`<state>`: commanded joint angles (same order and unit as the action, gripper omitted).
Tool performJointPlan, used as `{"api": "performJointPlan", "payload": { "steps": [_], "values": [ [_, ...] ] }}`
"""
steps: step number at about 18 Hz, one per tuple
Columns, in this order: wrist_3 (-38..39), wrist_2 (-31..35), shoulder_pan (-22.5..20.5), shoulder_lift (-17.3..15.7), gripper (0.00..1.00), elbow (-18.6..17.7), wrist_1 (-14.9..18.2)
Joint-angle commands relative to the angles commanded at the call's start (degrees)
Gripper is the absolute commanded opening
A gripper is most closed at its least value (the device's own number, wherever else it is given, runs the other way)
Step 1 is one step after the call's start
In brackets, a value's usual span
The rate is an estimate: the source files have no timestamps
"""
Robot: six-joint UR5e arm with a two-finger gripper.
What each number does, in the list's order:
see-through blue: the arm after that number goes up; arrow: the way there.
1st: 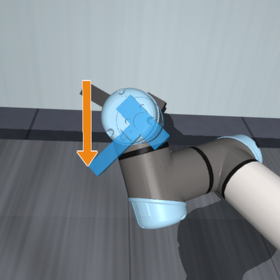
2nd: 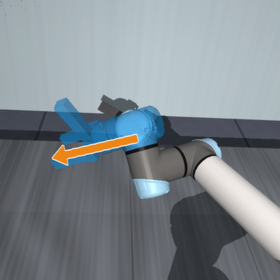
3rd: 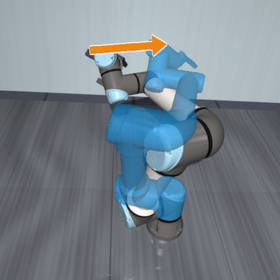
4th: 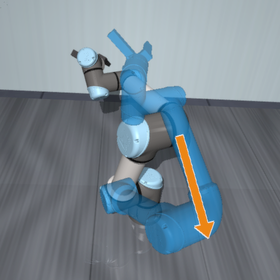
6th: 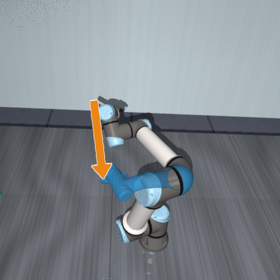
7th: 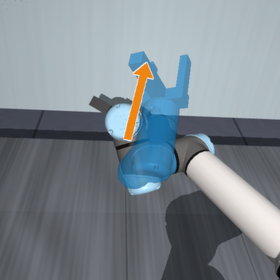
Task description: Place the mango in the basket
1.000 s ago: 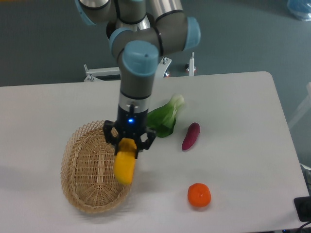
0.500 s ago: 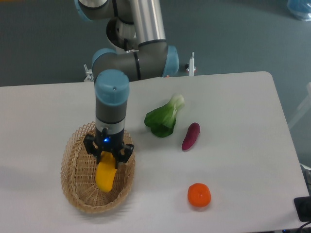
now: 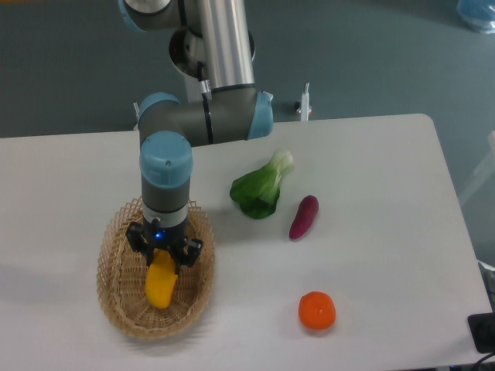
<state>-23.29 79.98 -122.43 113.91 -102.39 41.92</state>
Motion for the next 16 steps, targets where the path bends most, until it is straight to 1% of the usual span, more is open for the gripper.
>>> {"api": "performJointPlan", "payload": {
  "steps": [2,3,4,8,10,12,14,16],
  "values": [
    [0.0,0.0,0.0,0.0,0.79,-0.1,0.0],
    [-0.1,0.1,0.0,-0.2,0.95,0.1,-0.1],
    [-0.2,0.3,0.0,-0.3,1.00,0.2,-0.1],
    [-0.2,0.3,0.0,-1.2,1.00,0.4,-0.2],
    [-0.3,1.1,0.0,-2.2,1.00,2.4,-0.1],
    [-0.4,3.7,-0.1,-3.2,1.00,3.0,-0.1],
    [-0.4,4.1,-0.3,-4.0,1.00,4.4,-0.2],
    [-0.4,4.4,-1.1,-4.6,1.00,6.8,0.3]
  ]
}}
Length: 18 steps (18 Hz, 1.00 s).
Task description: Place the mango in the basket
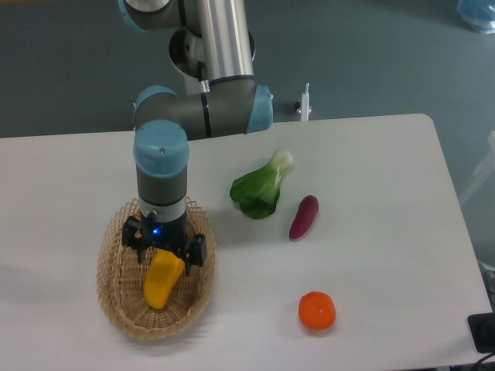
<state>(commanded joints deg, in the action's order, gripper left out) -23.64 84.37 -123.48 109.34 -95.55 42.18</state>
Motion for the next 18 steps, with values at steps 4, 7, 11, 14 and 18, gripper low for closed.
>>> {"api": "performJointPlan", "payload": {
  "steps": [4,7,11,14,18],
  "values": [
    [-6.3,0.1,-3.2,-2.6,1.00,1.5,1.8],
    [-9.8,0.3,-5.5,-4.2,1.00,2.1,7.1],
    [-21.8,8.0,-9.4,-6.4,1.00,1.1,12.5],
    [-27.0,8.1,-13.2,-8.6,1.00,1.1,16.3],
    [-32.8,8.8,-18.2,-10.7,1.00,1.1,20.0]
  ]
}}
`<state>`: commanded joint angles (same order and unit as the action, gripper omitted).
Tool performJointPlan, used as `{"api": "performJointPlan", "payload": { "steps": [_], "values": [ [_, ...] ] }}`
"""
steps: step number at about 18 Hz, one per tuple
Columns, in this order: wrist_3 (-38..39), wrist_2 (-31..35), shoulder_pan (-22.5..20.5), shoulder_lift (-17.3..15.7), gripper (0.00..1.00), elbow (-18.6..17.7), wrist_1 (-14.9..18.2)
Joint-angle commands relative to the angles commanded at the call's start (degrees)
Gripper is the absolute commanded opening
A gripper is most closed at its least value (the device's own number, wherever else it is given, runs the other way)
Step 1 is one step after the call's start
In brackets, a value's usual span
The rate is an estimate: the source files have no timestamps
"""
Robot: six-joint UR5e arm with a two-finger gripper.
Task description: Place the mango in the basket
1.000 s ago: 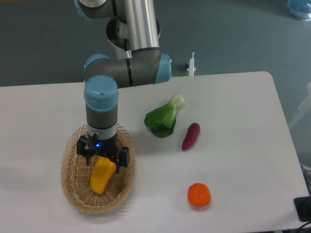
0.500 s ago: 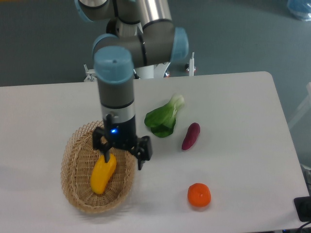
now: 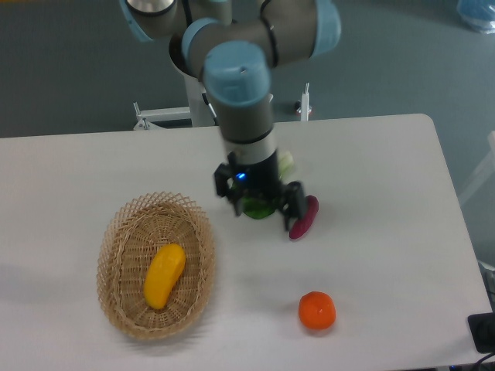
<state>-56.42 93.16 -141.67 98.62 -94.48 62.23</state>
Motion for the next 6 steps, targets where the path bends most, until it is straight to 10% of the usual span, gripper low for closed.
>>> {"api": "performJointPlan", "payload": {
  "steps": [6],
  "values": [
    [-0.2,-0.8,-5.9,-1.1,1.00,0.2,-0.2]
  ]
}}
